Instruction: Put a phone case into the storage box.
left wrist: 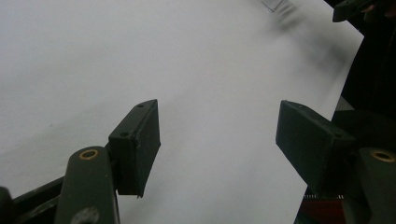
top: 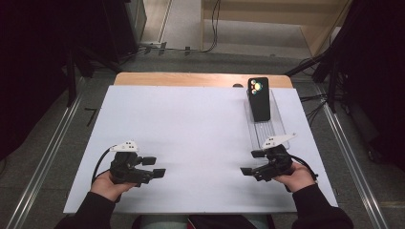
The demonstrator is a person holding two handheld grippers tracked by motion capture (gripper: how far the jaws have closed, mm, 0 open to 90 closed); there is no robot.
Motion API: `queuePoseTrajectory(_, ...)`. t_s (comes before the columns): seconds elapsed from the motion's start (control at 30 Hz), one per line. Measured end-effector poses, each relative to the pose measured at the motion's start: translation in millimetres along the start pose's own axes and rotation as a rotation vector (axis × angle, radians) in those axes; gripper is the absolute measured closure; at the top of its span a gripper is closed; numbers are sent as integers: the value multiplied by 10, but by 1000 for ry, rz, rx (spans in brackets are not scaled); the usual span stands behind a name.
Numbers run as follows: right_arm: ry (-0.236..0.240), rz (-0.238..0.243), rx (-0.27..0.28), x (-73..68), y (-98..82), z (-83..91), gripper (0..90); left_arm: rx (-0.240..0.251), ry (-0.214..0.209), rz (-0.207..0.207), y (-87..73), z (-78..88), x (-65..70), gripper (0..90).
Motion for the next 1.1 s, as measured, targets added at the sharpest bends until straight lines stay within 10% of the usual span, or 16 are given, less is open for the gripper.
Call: queuePoseTrajectory(1.1, -21, 0, 3, 102, -160, 44, 150, -5, -9, -3, -1, -15, 23, 314)
Point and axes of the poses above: each handheld gripper's, and its own axes: z roughly backward along the jaws, y roughly out of its top, x roughly to its right, the point moved 7 cm from there along -z, roughly forward along the jaws, and after that the axes turned 6 degrees about -y, right-handed, at the moved point
